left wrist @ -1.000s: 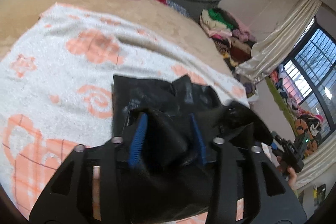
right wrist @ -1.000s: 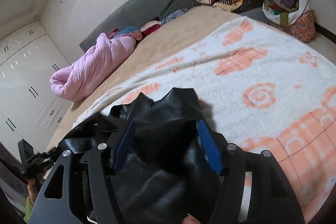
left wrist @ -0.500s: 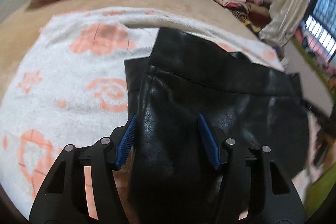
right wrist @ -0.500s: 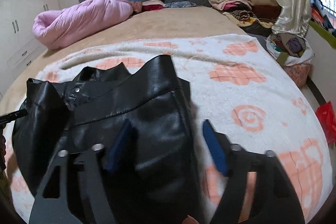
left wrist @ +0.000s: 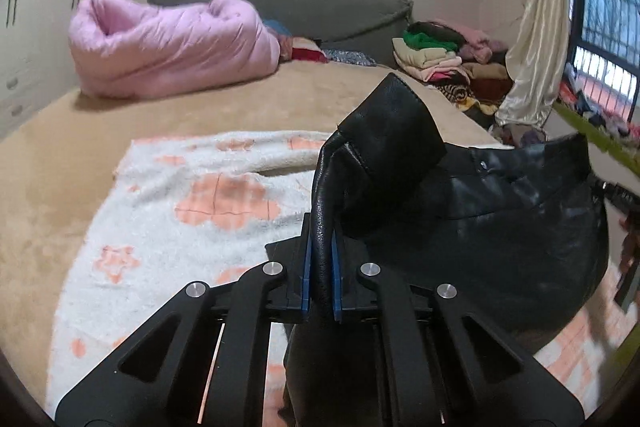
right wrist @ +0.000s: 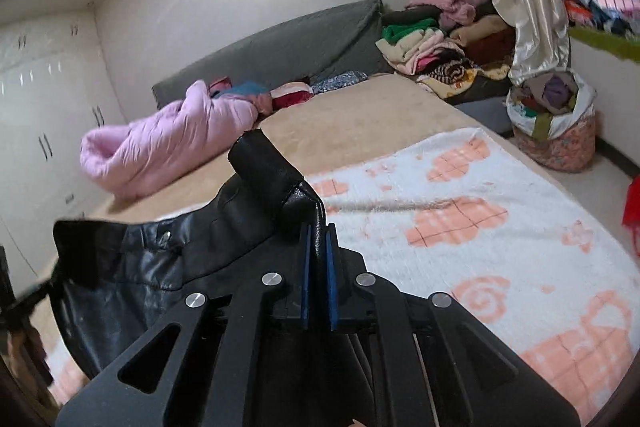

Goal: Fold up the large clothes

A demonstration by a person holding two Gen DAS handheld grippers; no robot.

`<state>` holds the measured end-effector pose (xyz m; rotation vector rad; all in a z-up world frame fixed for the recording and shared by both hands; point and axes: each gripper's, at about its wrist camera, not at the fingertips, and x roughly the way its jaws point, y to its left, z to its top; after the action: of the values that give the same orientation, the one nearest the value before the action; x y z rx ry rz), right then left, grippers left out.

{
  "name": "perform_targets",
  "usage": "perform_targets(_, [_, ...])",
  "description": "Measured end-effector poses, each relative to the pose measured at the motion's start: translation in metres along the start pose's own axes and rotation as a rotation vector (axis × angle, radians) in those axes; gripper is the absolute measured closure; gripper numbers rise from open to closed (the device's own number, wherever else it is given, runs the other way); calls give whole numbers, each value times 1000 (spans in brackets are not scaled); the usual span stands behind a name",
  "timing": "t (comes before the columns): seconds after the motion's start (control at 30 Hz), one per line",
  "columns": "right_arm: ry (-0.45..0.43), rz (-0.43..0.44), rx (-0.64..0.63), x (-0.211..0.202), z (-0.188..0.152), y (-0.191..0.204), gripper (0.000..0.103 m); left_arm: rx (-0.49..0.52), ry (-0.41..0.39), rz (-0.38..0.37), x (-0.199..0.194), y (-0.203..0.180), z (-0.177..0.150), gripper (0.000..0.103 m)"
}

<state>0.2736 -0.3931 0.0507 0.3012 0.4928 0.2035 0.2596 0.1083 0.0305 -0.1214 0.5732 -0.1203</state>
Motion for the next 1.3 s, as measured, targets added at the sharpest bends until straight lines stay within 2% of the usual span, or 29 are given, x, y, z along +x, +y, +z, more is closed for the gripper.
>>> perform_targets(0.13, [46, -27, 21, 34, -8, -8, 97, -39, 80, 5, 42, 13, -11, 101])
perform_targets(0.27, [153, -132, 19, 77, -32, -16, 97, -80, 176, 27, 79, 23, -36, 99])
perform_targets(0.43, [252, -172, 60, 103, -57, -31, 92, -70, 205, 48, 88, 26, -49, 92])
perform_targets(0.6, [280, -213, 16, 101, -58, -21, 85, -63, 211, 74, 82, 24, -49, 82])
perform_targets(0.67, [285, -215, -8, 97, -57, -16, 77, -56, 212, 82, 82, 24, -46, 76])
perform_targets(0.7, [289, -216, -16, 95, -57, -14, 65, -47, 214, 89, 81, 22, -46, 69])
perform_targets(0.73, [299, -214, -16, 93, -57, -13, 53, -43, 216, 91, 80, 22, -45, 58])
perform_targets(0.8, [303, -185, -9, 88, -56, -11, 50, -43, 221, 82, 77, 20, -45, 51])
perform_targets(0.87, [302, -170, -7, 81, -54, -8, 41, -38, 223, 83, 74, 18, -44, 45])
perform_targets(0.9, [301, -167, -10, 77, -53, -6, 36, -32, 221, 81, 72, 16, -43, 36])
perform_targets(0.93, [291, -160, -14, 71, -52, -4, 35, -28, 215, 83, 69, 14, -43, 28])
perform_targets(0.97, [286, -156, -18, 67, -52, -3, 33, -23, 206, 88, 67, 13, -42, 25])
perform_targets(1.03, [285, -156, -29, 61, -50, 1, 24, -17, 198, 84, 62, 10, -39, 21])
perform_targets(1.13, [270, -133, -35, 49, -48, 5, 20, -16, 186, 70, 53, 7, -36, 14])
perform_targets(1.3, [284, -93, 2, 36, -50, 1, 11, -4, 179, 53, 42, 2, -33, 12])
